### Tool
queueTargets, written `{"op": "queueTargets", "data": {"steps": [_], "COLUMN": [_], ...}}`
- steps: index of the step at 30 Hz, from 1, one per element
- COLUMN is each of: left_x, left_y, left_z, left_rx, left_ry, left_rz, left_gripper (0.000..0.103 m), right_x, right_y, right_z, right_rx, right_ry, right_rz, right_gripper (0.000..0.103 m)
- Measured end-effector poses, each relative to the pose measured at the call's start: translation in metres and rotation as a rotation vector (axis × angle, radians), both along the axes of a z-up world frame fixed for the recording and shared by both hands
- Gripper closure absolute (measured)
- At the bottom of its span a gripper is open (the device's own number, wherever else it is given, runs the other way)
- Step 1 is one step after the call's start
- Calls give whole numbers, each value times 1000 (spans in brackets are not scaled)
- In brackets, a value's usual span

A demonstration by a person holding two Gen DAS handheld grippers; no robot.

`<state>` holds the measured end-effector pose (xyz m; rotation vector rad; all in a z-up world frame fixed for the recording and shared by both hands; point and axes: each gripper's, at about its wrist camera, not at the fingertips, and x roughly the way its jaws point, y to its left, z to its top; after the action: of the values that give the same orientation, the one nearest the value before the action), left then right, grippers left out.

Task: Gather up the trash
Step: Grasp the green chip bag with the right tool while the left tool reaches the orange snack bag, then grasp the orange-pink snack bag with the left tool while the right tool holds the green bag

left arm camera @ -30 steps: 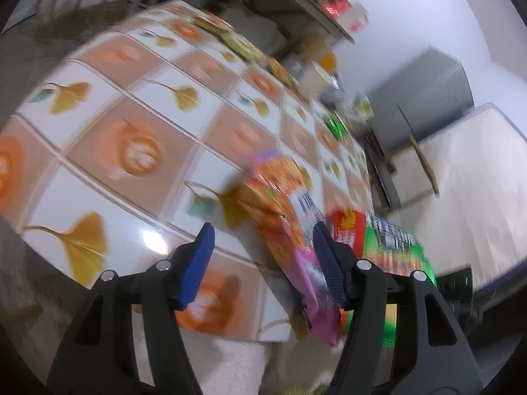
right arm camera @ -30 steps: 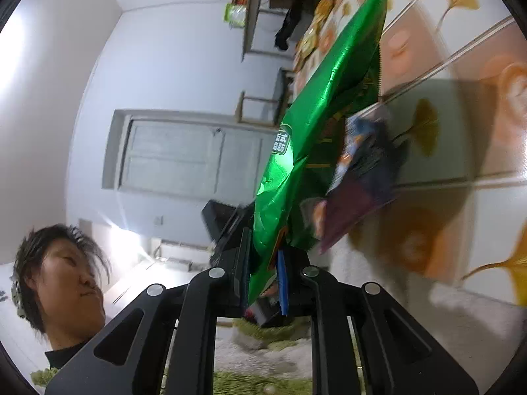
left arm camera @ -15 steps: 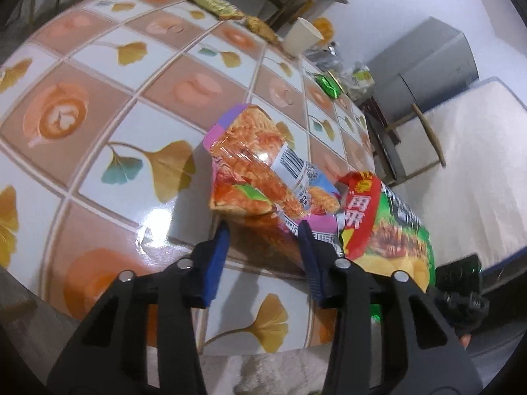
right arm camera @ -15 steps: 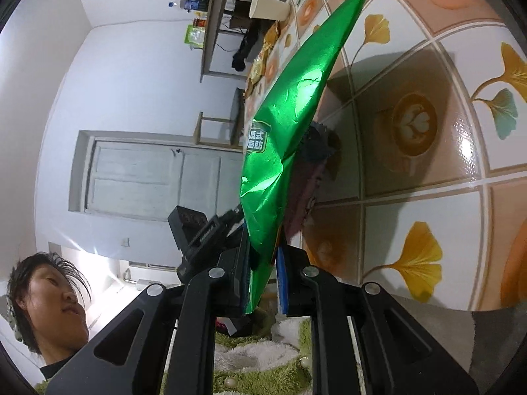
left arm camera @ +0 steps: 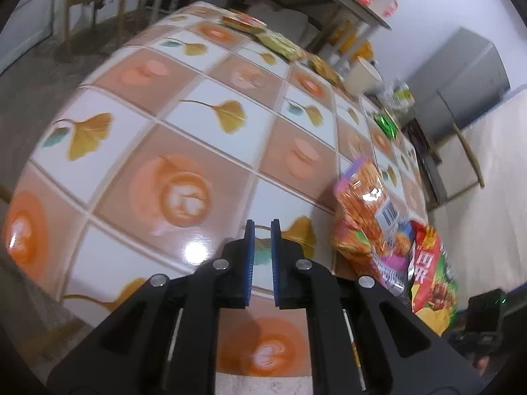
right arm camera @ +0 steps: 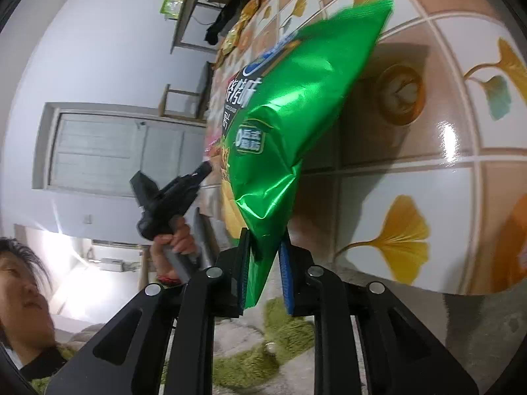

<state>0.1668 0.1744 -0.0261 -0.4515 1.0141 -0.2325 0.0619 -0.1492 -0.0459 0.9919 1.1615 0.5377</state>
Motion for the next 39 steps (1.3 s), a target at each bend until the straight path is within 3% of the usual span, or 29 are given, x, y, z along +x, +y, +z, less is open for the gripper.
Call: {"op": "queueTargets", "data": {"steps": [3, 5, 8, 10, 13, 17, 24, 29, 31, 34, 39], "left_x": [-13, -25, -37, -43, -48, -50, -47, -48, -48, -45, -24], "left_y": [-4, -17, -35, -45, -53, -58, -67, -76, -79, -84, -98], "left_z": [3, 6, 4, 3, 4, 5, 4, 3, 4, 4, -4], "left_rx": [-57, -101, -160, -182, -180, -193, -203, -204, -208, -216, -244], "left_ry": [-6, -20, -14, -13, -19, -17, -1, 9, 13, 23, 74], "left_rz": [-46, -117, -198, -229, -259, -279, -294, -310, -308, -291, -220], "left_gripper": [79, 72, 69, 69, 69, 62, 59, 56, 51, 45, 45], "right_x": [0, 4, 3, 4, 4, 8, 28, 38, 38, 39, 41], "right_y": [-5, -8, -15, -21, -34, -41, -30, -30, -30, -29, -19], "right_z": [5, 7, 3, 0, -11, -28, -29, -35, -36, -35, -37], "right_rx": [-28, -46, -24, 7, 48, 117, 152, 188, 215, 279, 332], "right_ry": [-5, -3, -6, 1, 31, 65, 34, 33, 16, -27, -34], "right_rz": [-18, -32, -62, -107, -197, -254, -283, -327, -334, -330, -297], "right_gripper": [75, 55, 48, 37, 36, 36, 36, 66, 72, 79, 82]}}
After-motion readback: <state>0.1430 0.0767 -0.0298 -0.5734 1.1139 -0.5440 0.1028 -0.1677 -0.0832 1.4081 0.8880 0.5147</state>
